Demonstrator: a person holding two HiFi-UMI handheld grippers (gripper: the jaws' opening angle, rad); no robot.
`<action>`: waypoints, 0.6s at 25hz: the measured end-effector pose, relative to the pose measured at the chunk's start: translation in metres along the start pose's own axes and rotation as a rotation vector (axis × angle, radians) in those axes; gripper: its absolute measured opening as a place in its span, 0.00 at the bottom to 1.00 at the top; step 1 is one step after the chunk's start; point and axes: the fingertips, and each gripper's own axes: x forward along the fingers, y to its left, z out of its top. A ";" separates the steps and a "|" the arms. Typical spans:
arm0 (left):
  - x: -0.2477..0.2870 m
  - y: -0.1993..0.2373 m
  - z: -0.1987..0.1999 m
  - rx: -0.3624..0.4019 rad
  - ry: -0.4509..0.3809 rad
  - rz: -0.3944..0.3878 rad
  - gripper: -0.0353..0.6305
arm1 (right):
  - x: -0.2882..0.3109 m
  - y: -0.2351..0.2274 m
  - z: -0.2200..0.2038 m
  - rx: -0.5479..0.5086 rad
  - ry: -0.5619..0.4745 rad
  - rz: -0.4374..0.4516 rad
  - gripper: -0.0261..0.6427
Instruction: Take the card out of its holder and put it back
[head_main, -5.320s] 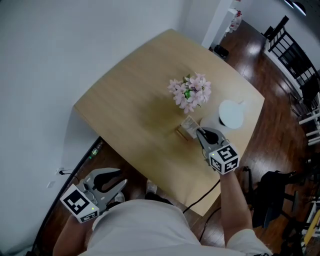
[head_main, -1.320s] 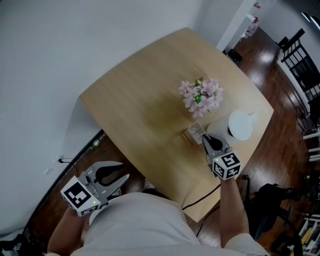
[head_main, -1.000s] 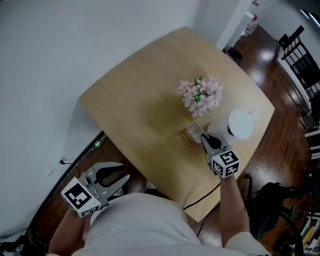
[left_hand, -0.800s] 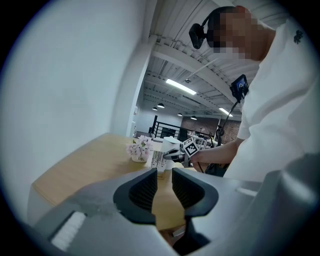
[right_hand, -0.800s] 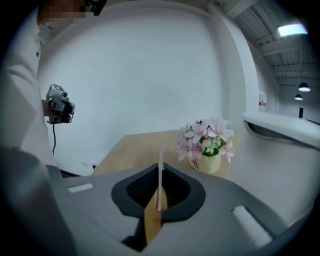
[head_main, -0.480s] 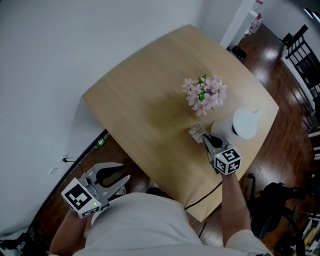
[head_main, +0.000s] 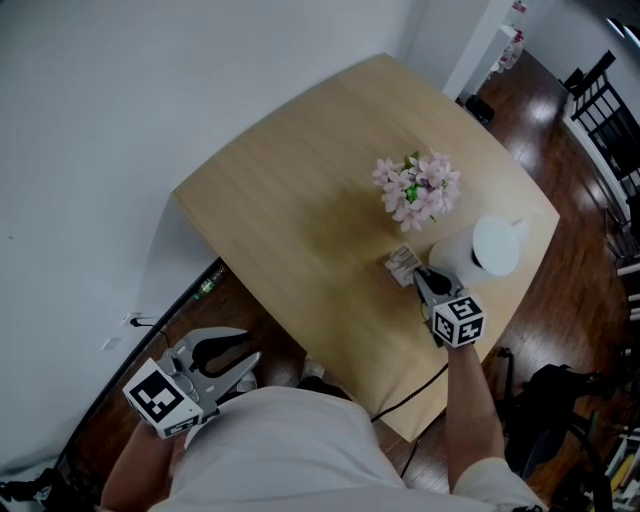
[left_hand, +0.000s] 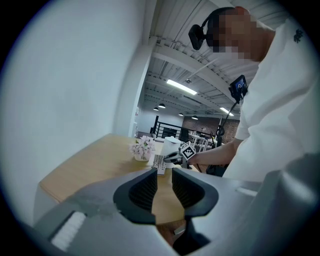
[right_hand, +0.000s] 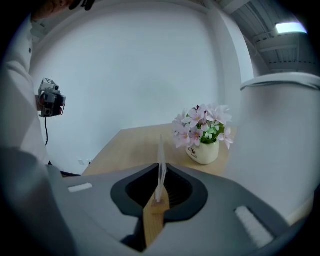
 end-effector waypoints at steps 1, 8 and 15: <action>-0.004 0.000 -0.001 0.001 -0.002 -0.002 0.21 | -0.001 0.001 0.001 0.004 -0.003 -0.017 0.09; -0.032 -0.001 -0.008 0.026 -0.014 -0.055 0.21 | -0.031 0.017 0.008 0.024 -0.017 -0.163 0.22; -0.073 -0.005 -0.020 0.066 -0.029 -0.141 0.21 | -0.088 0.067 0.008 0.043 -0.037 -0.298 0.22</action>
